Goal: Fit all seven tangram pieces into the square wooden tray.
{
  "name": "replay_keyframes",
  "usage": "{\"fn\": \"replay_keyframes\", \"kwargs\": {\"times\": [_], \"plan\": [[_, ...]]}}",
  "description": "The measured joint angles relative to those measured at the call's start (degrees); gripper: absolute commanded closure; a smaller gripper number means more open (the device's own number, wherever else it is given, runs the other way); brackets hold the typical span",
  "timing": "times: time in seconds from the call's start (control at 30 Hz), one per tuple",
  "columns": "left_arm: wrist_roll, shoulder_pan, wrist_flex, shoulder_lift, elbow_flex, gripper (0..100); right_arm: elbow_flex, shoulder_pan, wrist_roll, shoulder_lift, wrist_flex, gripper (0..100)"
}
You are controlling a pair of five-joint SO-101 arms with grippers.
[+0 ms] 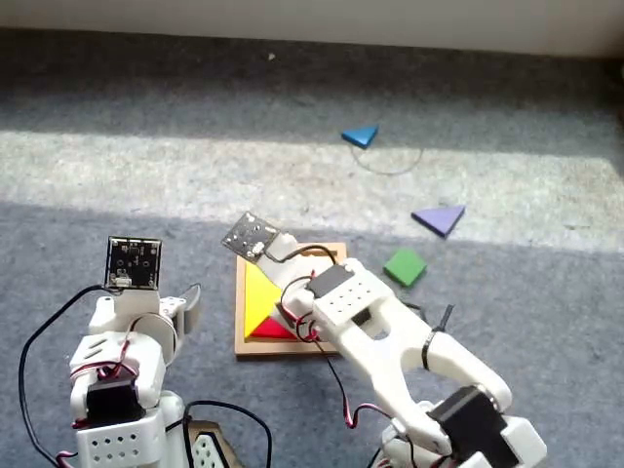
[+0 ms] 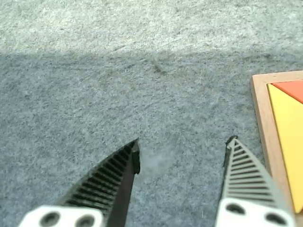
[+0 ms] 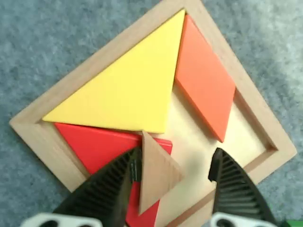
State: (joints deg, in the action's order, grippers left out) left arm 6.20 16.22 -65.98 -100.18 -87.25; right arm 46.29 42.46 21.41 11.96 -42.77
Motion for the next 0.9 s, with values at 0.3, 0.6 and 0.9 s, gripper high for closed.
{"fn": "replay_keyframes", "kwargs": {"times": [0.3,0.6,0.9], "plan": [[0.0,0.0,0.0,0.0,0.0,71,-5.5,-12.6,-4.9,-4.0,3.3,77.8],[0.0,0.0,0.0,0.0,0.0,71,-7.3,-15.7,-8.7,2.7,-4.0,77.8],[0.0,0.0,0.0,0.0,0.0,71,-7.3,-15.4,1.9,6.8,-12.4,77.8]]}}
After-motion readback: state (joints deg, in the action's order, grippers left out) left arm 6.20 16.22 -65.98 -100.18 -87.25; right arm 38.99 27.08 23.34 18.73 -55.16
